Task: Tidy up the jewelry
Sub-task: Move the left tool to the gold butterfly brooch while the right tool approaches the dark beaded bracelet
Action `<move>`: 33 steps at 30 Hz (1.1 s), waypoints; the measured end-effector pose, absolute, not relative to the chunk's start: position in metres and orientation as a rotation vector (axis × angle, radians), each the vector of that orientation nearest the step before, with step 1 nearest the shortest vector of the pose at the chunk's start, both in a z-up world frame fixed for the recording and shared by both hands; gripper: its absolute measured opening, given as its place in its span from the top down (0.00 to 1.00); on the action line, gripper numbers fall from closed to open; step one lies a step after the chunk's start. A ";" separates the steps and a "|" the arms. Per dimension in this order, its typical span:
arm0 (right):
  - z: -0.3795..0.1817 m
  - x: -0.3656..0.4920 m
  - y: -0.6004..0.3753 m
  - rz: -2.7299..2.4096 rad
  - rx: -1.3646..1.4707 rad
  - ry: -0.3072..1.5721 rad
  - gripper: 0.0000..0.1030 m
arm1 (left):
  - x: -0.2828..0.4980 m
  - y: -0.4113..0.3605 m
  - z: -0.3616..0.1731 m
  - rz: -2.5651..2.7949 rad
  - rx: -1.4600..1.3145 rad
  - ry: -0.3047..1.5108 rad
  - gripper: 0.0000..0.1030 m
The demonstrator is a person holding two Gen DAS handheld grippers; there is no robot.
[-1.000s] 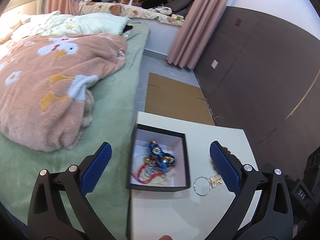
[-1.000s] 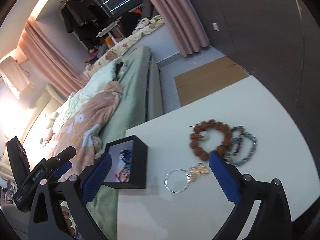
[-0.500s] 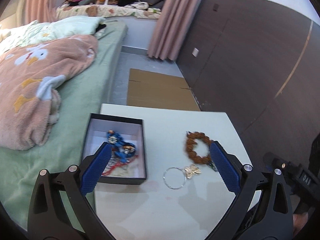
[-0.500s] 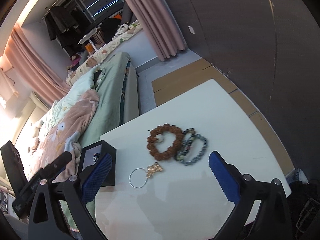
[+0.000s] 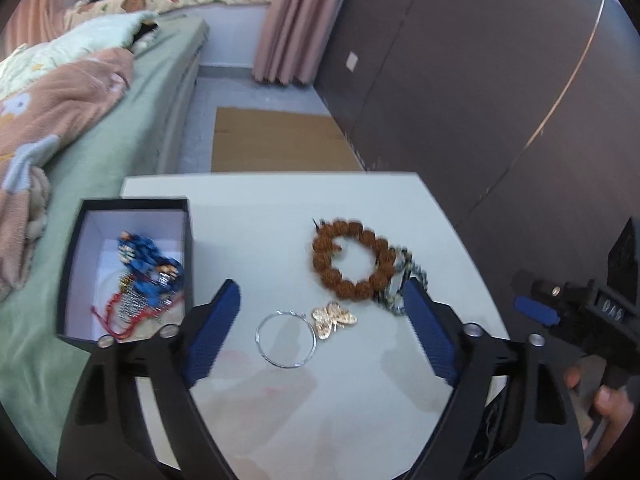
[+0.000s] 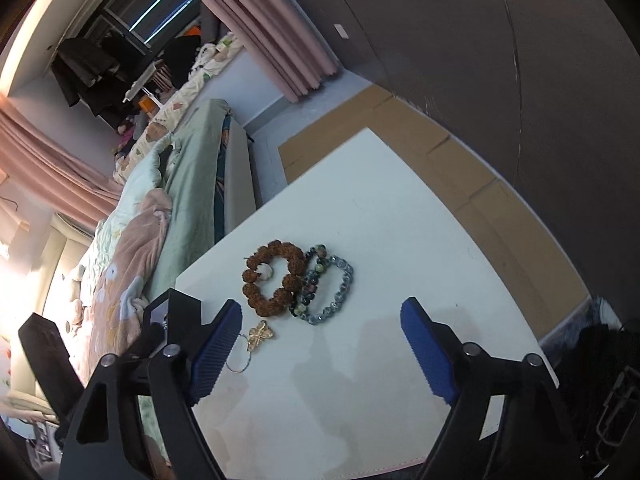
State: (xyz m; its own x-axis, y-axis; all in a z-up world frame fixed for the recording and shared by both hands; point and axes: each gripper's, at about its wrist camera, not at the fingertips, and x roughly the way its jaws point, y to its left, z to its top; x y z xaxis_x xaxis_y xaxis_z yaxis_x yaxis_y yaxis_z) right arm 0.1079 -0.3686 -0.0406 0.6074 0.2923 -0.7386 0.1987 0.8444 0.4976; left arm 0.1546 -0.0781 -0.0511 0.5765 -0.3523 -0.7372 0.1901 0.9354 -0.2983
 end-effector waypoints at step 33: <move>-0.054 0.112 -0.400 0.048 0.649 0.962 0.27 | 0.180 -0.136 -0.118 -0.341 -0.141 1.142 0.46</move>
